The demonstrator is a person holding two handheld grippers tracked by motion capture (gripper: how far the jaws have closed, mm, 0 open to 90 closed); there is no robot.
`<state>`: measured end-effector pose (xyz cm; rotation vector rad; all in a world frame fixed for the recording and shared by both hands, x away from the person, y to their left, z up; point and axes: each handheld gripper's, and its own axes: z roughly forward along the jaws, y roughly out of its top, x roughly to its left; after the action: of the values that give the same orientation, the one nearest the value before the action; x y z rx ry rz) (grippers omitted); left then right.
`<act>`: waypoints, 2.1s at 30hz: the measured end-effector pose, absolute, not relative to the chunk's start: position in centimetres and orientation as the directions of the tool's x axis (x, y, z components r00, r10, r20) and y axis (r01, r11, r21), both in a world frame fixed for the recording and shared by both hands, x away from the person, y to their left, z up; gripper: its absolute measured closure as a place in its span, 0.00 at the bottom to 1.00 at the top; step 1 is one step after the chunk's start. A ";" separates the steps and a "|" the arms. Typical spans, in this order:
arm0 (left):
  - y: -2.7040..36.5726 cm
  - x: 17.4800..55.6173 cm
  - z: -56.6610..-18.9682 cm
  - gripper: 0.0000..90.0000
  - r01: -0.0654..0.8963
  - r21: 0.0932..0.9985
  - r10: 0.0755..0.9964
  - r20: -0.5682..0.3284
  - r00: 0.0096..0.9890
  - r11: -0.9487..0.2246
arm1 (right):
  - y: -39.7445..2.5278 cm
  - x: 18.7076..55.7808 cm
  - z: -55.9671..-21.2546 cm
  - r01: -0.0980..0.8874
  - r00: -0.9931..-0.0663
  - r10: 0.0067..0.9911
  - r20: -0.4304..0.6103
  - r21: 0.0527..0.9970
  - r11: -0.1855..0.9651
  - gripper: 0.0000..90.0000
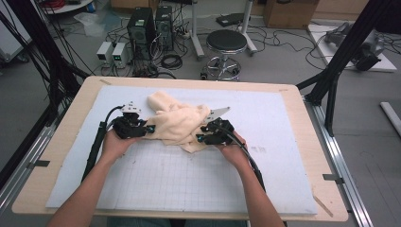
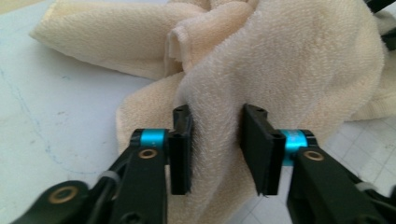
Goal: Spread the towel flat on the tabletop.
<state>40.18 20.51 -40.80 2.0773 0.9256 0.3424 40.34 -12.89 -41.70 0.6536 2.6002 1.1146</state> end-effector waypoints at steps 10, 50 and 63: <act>21.6 38.8 -38.7 0.92 0.455 0.802 0.692 -0.073 0.718 -0.387 | -14.2 39.6 -40.3 0.299 -0.873 0.486 -0.038 0.746 0.595 0.90; 24.0 36.6 -38.1 0.49 0.481 0.802 0.709 -0.105 0.697 -0.354 | -18.4 36.6 -36.7 0.263 -0.823 0.552 -0.136 0.769 0.582 0.63; 21.5 37.9 -42.3 0.61 0.505 0.750 0.706 -0.072 0.705 -0.428 | -11.2 37.1 -40.5 0.246 -0.875 0.472 -0.107 0.741 0.625 0.67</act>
<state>37.91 21.47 -42.34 2.1192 0.9196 0.3240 37.12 -11.18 -40.54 0.5809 2.5590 1.1030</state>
